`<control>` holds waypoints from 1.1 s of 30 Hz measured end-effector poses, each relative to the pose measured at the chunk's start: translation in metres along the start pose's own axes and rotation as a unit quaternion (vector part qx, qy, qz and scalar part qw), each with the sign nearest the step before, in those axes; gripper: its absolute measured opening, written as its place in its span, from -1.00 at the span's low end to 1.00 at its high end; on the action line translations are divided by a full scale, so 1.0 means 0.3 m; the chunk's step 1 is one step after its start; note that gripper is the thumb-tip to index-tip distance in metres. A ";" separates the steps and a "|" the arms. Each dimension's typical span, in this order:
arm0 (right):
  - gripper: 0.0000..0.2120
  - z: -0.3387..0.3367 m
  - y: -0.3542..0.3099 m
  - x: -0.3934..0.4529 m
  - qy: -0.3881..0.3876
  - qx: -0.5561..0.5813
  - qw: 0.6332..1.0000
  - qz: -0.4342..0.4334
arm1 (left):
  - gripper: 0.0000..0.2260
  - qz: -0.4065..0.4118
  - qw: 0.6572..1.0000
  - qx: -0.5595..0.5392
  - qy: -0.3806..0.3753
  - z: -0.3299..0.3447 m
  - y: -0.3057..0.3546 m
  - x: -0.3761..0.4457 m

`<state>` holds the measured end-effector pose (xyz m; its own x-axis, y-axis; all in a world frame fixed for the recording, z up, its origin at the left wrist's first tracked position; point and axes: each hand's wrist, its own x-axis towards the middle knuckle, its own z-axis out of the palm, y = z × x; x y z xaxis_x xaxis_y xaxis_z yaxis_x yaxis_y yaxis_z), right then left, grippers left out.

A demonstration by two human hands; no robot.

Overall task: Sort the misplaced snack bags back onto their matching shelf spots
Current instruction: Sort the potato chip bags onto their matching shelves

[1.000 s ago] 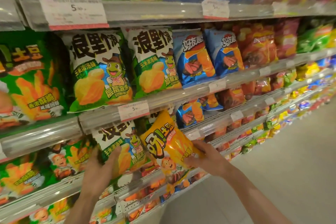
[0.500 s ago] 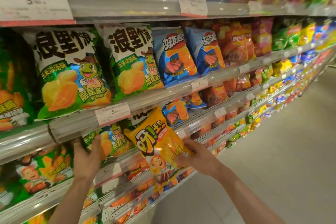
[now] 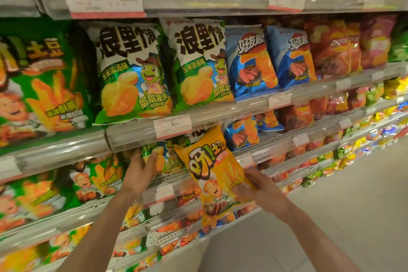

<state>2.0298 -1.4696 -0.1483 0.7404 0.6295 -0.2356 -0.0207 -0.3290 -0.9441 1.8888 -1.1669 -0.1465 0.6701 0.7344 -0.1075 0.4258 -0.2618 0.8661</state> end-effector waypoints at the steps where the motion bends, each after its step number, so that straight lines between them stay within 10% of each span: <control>1: -0.64 0.004 -0.001 0.001 -0.007 0.006 1.000 0.001 | -0.35 0.008 1.000 0.007 0.010 -0.007 0.000 -0.010; 7: -0.67 0.063 -0.018 0.004 -0.060 0.051 0.997 0.007 | -0.47 0.061 0.990 -0.030 0.121 0.015 -0.051 -0.174; 11: -0.63 0.151 -0.025 0.007 -0.095 0.062 0.993 0.016 | -0.74 0.006 0.996 -0.085 0.038 0.021 -0.073 -0.306; 17: -0.51 0.338 -0.045 -0.036 -0.137 0.024 0.990 0.020 | -0.54 -0.048 0.976 -0.194 -0.085 -0.067 -0.108 -0.404; 33: -0.53 0.782 -0.158 -0.166 -0.195 -0.033 0.980 0.010 | -0.61 -0.073 0.976 -0.201 0.042 -0.440 -0.318 -0.614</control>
<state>1.8363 -1.3202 -0.1459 0.4261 0.8400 -0.3358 0.0204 -0.3801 -0.9247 1.6445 -1.1947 -0.1451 0.5603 0.7989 -0.2185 0.2290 0.1040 0.9679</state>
